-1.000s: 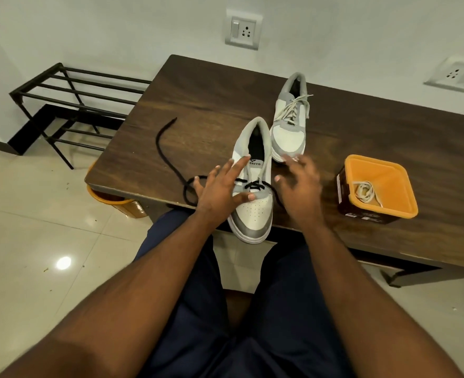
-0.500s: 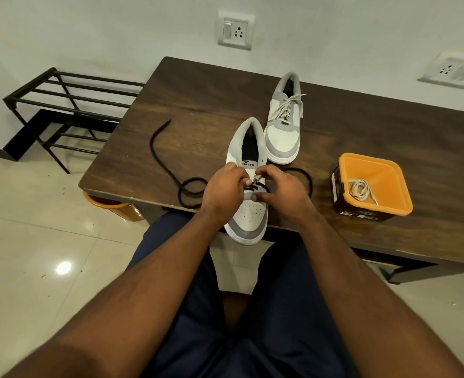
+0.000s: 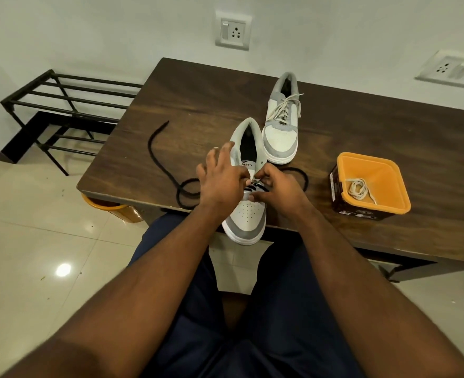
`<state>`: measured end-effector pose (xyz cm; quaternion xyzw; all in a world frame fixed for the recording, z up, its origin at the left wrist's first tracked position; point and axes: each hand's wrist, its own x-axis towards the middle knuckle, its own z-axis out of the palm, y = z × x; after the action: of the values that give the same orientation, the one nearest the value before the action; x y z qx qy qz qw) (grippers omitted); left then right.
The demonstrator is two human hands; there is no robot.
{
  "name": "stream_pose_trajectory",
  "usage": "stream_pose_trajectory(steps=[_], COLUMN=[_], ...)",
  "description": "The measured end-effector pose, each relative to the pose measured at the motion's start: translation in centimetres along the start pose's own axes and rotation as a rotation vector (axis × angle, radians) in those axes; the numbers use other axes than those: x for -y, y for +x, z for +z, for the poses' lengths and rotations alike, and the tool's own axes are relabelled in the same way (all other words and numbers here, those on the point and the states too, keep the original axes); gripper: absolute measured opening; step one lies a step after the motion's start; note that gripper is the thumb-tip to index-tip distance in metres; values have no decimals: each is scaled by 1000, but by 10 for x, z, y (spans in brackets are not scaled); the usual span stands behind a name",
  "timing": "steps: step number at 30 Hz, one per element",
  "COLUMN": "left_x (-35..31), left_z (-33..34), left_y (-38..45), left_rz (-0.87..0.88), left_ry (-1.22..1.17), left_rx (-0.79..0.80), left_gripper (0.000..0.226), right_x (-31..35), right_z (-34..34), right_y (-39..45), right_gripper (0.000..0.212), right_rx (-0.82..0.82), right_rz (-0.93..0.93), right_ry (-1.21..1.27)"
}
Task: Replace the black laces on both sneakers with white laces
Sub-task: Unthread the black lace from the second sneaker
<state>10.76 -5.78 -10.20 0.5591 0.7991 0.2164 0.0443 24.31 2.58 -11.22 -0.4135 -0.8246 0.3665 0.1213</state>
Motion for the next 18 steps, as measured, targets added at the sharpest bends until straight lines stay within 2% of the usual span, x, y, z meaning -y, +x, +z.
stream_pose_trajectory(steps=[2, 4, 6, 7, 9, 12, 14, 16, 17, 18], left_x=[7, 9, 8, 7, 6, -3, -6, -5, -4, -2], left_z=[14, 23, 24, 23, 19, 5, -2, 2, 7, 13], left_y=[-7, -17, -24, -26, -28, -14, -4, 0, -2, -5], left_rz=[-43, -354, -651, -685, -513, -122, -9, 19, 30, 28], left_ry=[-308, -794, -1051, -1031, -807, -263, 68, 164, 105, -56], left_rx=[-219, -472, -614, -643, -619, -282, -59, 17, -22, -123], left_gripper=[7, 5, 5, 4, 13, 20, 18, 15, 12, 8], right_x=[0, -1, -3, -2, 1, 3, 4, 6, 7, 8], right_z=[-1, -1, -1, -1, -2, -3, -3, -3, -4, -4], right_y=[2, 2, 3, 3, 3, 4, 4, 3, 2, 2], right_gripper=[45, 45, 44, 43, 43, 41, 40, 40, 40, 40], right_rx=[-7, -4, 5, 10, 22, 34, 34, 28, 26, 21], right_rz=[3, 7, 13, 10, 4, 3, 6, 15, 17, 21], right_ry=[-26, -25, -33, -42, -61, -83, -85, -105, -121, -135])
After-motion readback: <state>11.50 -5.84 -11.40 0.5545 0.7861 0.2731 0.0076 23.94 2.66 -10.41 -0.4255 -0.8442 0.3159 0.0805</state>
